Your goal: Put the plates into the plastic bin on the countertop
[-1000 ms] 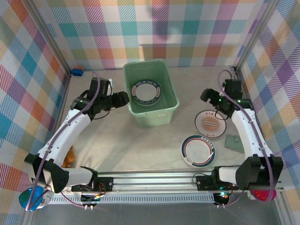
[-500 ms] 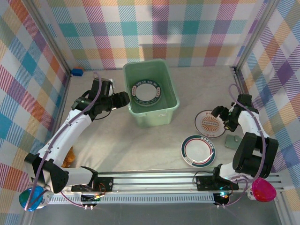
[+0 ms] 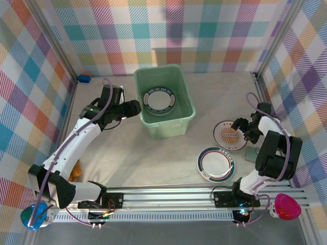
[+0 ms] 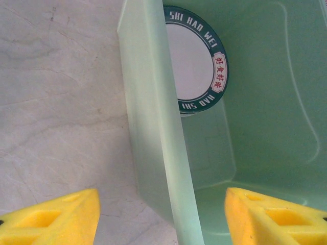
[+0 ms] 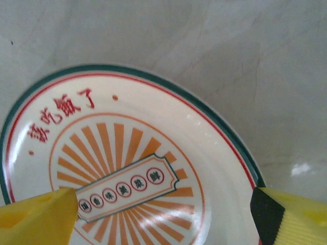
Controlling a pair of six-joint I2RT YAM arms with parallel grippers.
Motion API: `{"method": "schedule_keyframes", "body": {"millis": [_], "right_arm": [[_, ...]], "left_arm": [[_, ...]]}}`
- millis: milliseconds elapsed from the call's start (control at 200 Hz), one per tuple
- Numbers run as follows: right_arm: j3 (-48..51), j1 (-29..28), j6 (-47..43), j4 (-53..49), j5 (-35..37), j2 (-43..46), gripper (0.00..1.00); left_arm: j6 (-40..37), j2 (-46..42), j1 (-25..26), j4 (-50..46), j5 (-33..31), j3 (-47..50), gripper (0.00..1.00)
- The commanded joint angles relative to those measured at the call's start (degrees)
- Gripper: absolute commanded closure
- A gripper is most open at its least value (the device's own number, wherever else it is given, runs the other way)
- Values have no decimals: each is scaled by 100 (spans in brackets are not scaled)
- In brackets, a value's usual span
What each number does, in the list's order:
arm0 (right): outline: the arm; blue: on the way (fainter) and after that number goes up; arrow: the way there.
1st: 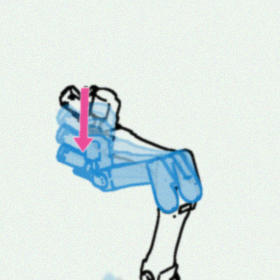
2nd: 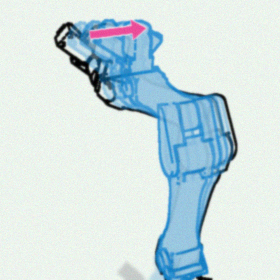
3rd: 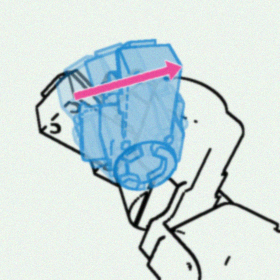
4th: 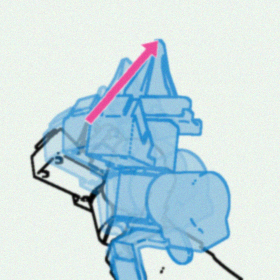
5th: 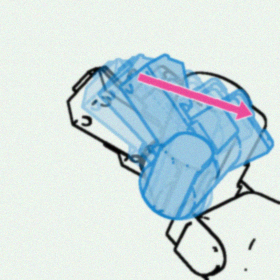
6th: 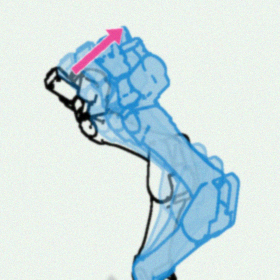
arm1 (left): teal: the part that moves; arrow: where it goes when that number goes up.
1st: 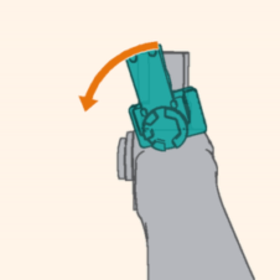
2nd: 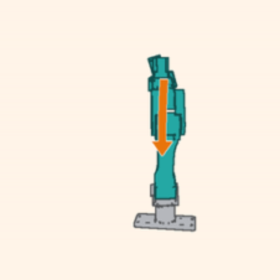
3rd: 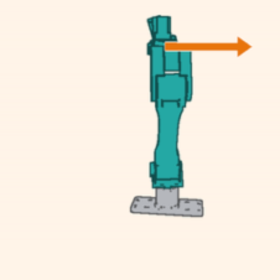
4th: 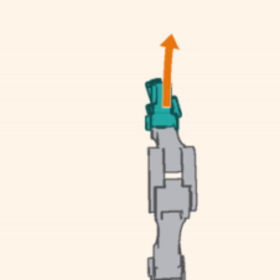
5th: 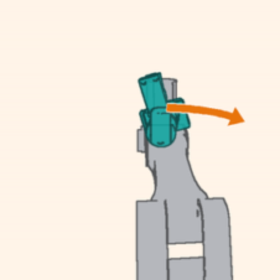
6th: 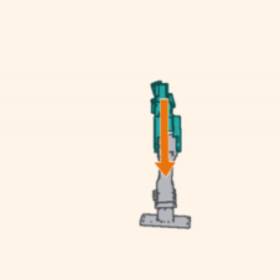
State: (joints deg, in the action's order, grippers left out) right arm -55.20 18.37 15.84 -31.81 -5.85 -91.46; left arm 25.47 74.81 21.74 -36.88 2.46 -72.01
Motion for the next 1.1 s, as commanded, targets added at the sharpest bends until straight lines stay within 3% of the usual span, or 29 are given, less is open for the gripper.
{"method": "schedule_keyframes", "body": {"millis": [0,280,565,820,1095], "right_arm": [[-310,38,-254,-77,356,-101,12],[-681,53,-582,-260,457,-568,13],[-358,53,-606,55,249,-819,18],[-140,55,-501,394,-559,-881,31],[-158,26,-424,412,-1000,-888,53]], "left_arm": [[-166,58,41,98,-114,37,35],[-185,166,-3,140,-88,21,34],[-162,131,-21,138,-70,64,34],[-92,113,-20,151,-45,90,34],[40,53,-15,223,26,169,34]]}}
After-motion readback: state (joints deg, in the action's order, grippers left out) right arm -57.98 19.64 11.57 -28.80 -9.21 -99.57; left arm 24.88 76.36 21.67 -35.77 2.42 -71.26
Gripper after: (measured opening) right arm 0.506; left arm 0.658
